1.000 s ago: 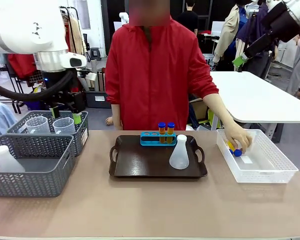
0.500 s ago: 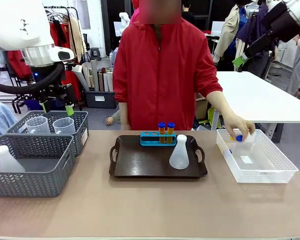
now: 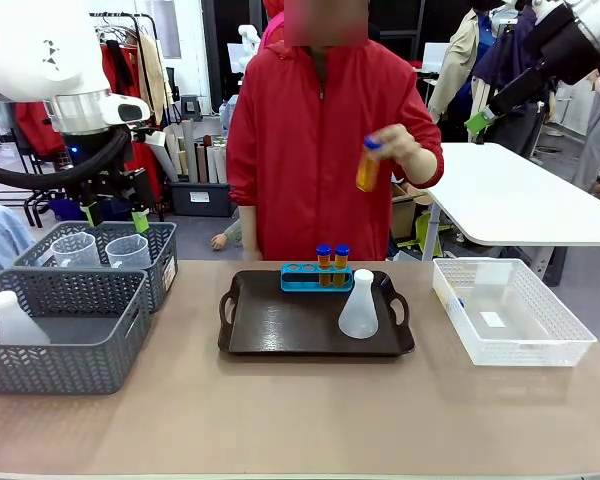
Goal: Prepare the laboratory tools.
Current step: Pick up one Large Measuring Cup and place it on the Handle tray.
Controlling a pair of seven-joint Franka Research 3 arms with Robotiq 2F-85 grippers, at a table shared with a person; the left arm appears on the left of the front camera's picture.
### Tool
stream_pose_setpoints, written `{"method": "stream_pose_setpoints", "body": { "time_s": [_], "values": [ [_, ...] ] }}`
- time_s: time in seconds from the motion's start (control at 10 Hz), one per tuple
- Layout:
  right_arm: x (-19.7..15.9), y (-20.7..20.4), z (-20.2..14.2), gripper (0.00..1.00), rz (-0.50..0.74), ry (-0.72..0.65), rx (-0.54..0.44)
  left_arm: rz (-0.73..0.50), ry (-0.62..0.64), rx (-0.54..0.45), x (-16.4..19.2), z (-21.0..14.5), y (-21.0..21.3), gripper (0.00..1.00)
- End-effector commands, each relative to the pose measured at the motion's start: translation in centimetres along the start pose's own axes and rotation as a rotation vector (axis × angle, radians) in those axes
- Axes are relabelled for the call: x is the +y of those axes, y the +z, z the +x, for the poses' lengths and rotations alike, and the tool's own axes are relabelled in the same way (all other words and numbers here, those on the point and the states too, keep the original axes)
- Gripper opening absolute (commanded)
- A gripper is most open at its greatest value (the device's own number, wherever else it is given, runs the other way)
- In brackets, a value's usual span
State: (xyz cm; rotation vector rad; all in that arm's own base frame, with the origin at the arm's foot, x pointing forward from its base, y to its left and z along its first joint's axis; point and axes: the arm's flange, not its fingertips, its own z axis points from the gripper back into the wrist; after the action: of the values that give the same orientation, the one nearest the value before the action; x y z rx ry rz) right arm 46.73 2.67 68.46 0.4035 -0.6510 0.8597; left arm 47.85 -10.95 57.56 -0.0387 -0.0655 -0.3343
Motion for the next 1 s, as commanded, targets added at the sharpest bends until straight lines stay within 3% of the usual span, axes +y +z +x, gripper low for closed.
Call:
{"method": "stream_pose_setpoints", "body": {
  "time_s": [0.0,0.1,0.3,0.6,0.9],
  "values": [
    [0.1,0.1,0.0,1.0,0.006,0.005,-0.005,0.002,-0.008,0.002,0.1,-0.2,0.2,1.0],
    [0.1,0.1,0.0,1.0,0.006,0.005,-0.005,0.0,0.0,0.0,0.0,0.0,0.0,1.0],
    [0.1,0.1,0.0,1.0,0.006,0.005,-0.005,0.093,0.074,-0.105,3.1,0.2,2.9,1.0],
    [0.1,0.1,0.0,1.0,0.006,0.005,-0.005,0.082,0.228,-0.146,9.5,1.7,4.3,1.0],
    [0.1,0.1,0.0,1.0,0.006,0.005,-0.005,0.07,0.371,-0.173,16.2,3.2,2.4,1.0]
  ]
}}
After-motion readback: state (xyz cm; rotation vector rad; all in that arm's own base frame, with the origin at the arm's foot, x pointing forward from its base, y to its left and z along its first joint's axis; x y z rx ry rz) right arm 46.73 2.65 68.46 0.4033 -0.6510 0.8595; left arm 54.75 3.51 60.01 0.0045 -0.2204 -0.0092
